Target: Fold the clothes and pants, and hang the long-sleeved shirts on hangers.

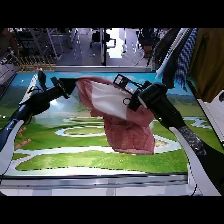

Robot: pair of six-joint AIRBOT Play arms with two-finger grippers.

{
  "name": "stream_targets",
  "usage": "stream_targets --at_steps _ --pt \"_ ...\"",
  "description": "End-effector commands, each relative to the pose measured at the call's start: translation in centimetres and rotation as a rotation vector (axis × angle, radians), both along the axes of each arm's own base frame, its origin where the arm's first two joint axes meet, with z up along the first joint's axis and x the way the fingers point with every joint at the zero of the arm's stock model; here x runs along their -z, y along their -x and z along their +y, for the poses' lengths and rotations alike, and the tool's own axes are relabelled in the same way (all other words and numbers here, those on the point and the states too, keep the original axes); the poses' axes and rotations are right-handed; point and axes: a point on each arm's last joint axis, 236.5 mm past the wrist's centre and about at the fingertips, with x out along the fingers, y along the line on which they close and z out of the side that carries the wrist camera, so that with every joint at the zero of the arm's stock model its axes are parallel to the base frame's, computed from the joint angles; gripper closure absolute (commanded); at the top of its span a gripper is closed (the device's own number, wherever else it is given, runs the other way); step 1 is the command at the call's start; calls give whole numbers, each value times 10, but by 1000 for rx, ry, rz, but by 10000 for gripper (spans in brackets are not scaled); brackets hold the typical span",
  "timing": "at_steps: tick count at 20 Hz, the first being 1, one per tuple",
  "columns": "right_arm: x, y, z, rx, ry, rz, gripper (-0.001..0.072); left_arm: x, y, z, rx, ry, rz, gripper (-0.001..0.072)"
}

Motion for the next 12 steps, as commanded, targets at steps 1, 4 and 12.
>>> stream_targets --at_steps 1,4,12 --pt "7 -28 4 307 -307 -132 695 -14 54 -67 223 14 -56 289" --pt "-15 -27 -23 473 -416 -164 695 -19 92 -98 361 6 -92 267" --pt "-145 43 -173 810 -405 -264 694 -32 165 -108 555 -166 -185 308"
